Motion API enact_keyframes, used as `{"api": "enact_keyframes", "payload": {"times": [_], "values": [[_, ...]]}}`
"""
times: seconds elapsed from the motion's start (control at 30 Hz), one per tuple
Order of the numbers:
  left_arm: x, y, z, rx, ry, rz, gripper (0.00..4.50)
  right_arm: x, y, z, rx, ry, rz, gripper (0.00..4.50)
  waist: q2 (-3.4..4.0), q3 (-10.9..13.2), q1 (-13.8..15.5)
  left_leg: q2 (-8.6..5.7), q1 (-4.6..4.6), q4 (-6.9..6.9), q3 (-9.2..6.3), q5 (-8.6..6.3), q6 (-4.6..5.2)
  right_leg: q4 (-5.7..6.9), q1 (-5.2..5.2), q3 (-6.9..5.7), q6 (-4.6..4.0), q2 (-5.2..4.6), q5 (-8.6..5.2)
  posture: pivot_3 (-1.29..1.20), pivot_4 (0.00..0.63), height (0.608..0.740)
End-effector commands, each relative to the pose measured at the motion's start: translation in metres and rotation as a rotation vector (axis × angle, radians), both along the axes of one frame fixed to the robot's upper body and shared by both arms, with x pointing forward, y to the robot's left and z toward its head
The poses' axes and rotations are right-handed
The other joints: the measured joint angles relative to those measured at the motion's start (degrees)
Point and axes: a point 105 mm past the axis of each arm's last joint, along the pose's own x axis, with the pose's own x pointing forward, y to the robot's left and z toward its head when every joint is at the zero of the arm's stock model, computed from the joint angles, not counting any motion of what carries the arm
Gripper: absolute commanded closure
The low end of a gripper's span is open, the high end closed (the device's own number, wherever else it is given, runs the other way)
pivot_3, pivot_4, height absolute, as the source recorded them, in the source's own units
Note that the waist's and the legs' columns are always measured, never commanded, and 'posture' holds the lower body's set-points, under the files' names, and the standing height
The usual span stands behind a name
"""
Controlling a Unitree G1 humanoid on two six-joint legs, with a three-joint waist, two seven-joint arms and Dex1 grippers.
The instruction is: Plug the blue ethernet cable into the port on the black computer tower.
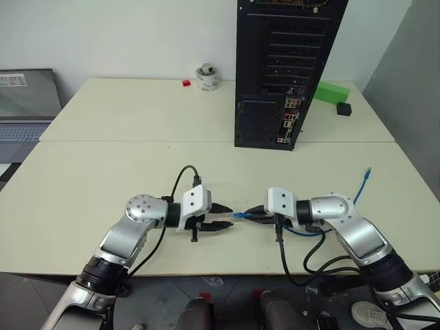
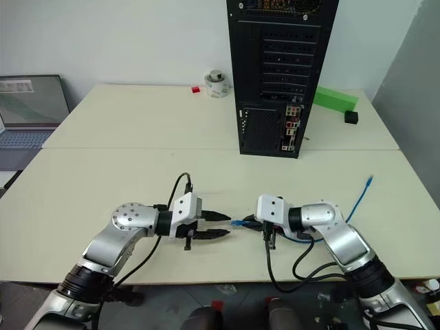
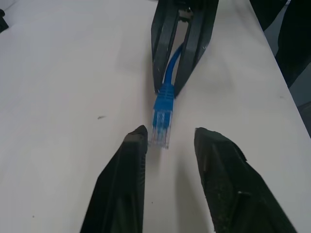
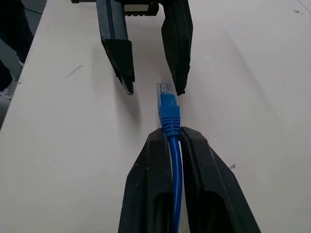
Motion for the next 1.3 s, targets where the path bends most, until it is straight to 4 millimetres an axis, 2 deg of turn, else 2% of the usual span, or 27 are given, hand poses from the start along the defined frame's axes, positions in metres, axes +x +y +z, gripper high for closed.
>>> {"api": "enact_keyframes", "payload": {"times": [0.03,0.27,0.7,0.83,0.87,1.03,1.3], "values": [[0.0,-0.001,0.007,-0.022,-0.033,-0.005,2.18,0.004,0.0,0.017,0.018,-0.065,0.008,4.48,0.0,0.0,0.0,0.0,0.0,0.0,0.0,0.0,0.0,0.0,0.0,0.0,0.0,0.0,0.0,0.0,0.15,0.74],[-0.002,-0.012,0.005,-0.041,-0.049,-0.004,2.18,0.003,0.005,0.021,0.038,-0.063,0.021,4.48,0.0,0.0,0.0,0.0,0.0,0.0,0.0,0.0,0.0,0.0,0.0,0.0,0.0,-0.01,0.0,0.0,0.15,0.74],[0.003,-0.014,0.009,-0.061,-0.083,0.003,2.18,0.001,0.006,0.021,0.033,-0.062,0.031,4.48,0.0,0.0,0.0,0.0,0.0,0.0,-0.01,0.0,0.0,0.0,0.0,-0.01,0.0,-0.01,0.0,0.0,0.15,0.74],[0.004,-0.014,0.01,-0.066,-0.09,0.002,2.83,0.001,0.006,0.02,0.032,-0.062,0.032,4.48,0.0,0.0,0.0,0.0,0.0,0.0,-0.01,0.0,0.0,0.0,0.0,0.0,0.0,-0.01,0.0,0.0,0.15,0.74],[0.004,-0.014,0.01,-0.067,-0.09,0.003,3.18,0.001,0.006,0.02,0.031,-0.063,0.032,4.48,0.0,0.0,0.0,0.0,0.0,0.0,-0.01,0.0,0.0,0.0,0.0,0.0,0.0,-0.01,0.0,0.0,0.15,0.74],[0.004,-0.013,0.009,-0.059,-0.09,0.002,4.18,0.001,0.006,0.02,0.029,-0.062,0.034,4.48,0.0,0.0,0.0,0.0,0.0,0.0,-0.01,0.0,0.0,0.0,0.0,0.0,0.0,-0.01,0.0,0.0,0.15,0.74],[0.004,-0.015,0.009,-0.063,-0.107,0.002,4.2,0.0,0.006,0.02,0.032,-0.047,0.035,4.48,0.0,0.0,0.0,0.0,0.0,0.01,-0.01,0.0,0.0,0.01,0.0,0.0,-0.01,-0.01,0.0,0.0,0.15,0.74]]}}
